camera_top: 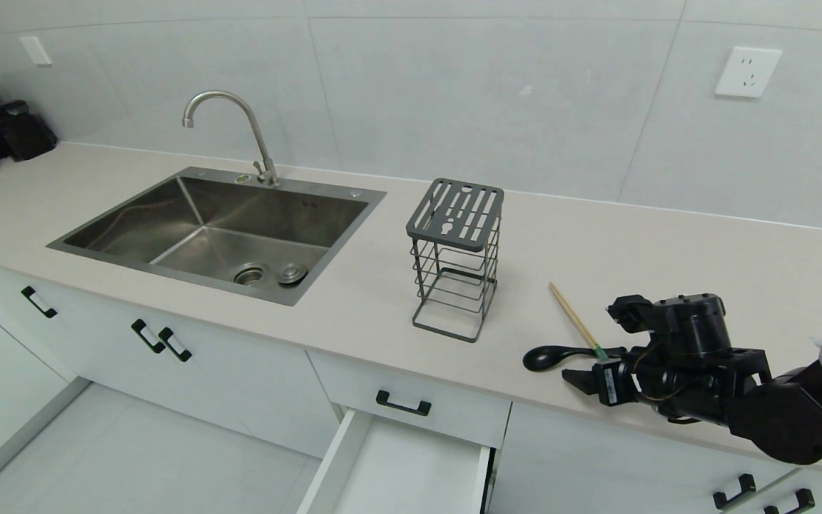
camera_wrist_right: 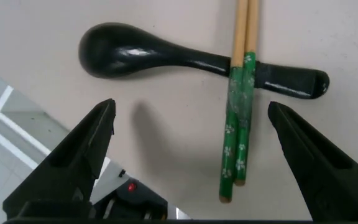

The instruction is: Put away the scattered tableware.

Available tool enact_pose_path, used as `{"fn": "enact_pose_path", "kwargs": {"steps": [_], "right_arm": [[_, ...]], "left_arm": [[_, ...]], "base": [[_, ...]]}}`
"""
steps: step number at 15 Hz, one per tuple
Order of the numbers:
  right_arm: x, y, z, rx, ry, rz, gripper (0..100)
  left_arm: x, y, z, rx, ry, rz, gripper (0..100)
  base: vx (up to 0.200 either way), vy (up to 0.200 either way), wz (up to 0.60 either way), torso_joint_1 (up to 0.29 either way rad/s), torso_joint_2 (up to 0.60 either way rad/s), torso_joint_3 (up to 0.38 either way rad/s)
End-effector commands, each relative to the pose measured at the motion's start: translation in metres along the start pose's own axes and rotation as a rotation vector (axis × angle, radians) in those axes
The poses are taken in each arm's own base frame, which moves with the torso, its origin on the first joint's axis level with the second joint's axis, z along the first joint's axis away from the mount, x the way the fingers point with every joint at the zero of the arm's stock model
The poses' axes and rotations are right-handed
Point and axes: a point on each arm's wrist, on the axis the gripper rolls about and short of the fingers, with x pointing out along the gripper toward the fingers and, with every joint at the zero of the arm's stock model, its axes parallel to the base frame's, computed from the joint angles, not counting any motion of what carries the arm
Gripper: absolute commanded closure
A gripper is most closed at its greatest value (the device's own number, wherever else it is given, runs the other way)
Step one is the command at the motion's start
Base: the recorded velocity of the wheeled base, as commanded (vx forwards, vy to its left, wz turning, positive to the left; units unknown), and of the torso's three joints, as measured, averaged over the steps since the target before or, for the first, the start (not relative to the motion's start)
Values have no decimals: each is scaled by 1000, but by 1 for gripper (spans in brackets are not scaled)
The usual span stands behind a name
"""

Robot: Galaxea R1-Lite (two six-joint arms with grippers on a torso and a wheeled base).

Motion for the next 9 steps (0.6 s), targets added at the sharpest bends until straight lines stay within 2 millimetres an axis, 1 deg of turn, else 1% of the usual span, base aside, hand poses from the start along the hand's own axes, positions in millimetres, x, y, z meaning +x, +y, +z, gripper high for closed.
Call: {"fn": "enact_pose_path", "kwargs": {"steps": [1, 6, 8, 9], "right_arm": [[4, -2, -1, 8, 3, -34, 100], [4, -11, 2, 40, -13, -122, 100], [-2, -14, 8, 53, -38, -142, 100], [-9, -13, 14, 54, -67, -139, 100]], "left_arm": [[0, 0, 0, -1, 1, -1, 0], [0, 0, 0, -1, 1, 0, 0], [0, 0, 0, -1, 1, 0, 0], [0, 0, 0, -1, 3, 0, 0]], "base": [[0, 0, 0, 0, 0, 0], [0, 0, 0, 0, 0, 0], [0, 0, 0, 0, 0, 0], [0, 0, 0, 0, 0, 0]]}}
